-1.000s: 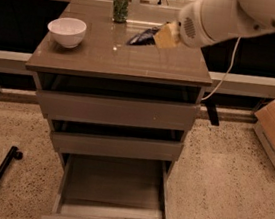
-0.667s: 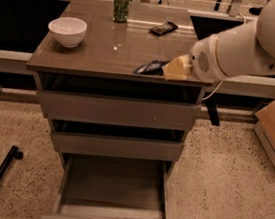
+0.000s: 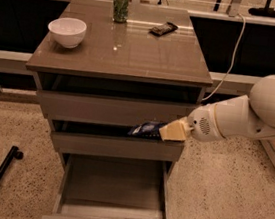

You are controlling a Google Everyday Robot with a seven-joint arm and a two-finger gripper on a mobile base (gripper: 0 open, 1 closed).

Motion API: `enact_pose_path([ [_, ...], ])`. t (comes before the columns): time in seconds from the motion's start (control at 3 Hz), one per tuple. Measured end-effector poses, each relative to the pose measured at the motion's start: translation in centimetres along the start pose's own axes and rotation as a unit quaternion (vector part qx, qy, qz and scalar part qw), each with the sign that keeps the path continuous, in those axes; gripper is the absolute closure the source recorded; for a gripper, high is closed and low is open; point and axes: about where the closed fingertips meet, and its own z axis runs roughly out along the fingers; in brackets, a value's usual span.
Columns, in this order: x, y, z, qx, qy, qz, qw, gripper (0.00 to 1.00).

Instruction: Place rxbar blueberry into bottom drawer

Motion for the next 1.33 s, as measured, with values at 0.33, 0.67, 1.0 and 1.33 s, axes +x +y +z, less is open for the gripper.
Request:
enact_pose_path([
  [0.33, 6.2, -3.9, 4.5, -0.05, 0.02, 0.066, 0.9964, 1.0],
  [0.67, 7.9, -4.5, 6.7, -0.069, 0.029, 0.084, 0.9936, 1.0],
  [1.0, 8.2, -4.2, 7.9, -0.08, 0.03, 0.089, 0.9924, 1.0],
  [1.33, 10.3, -4.4, 12.0, -0.108, 0.022, 0.117, 0.987, 1.0],
])
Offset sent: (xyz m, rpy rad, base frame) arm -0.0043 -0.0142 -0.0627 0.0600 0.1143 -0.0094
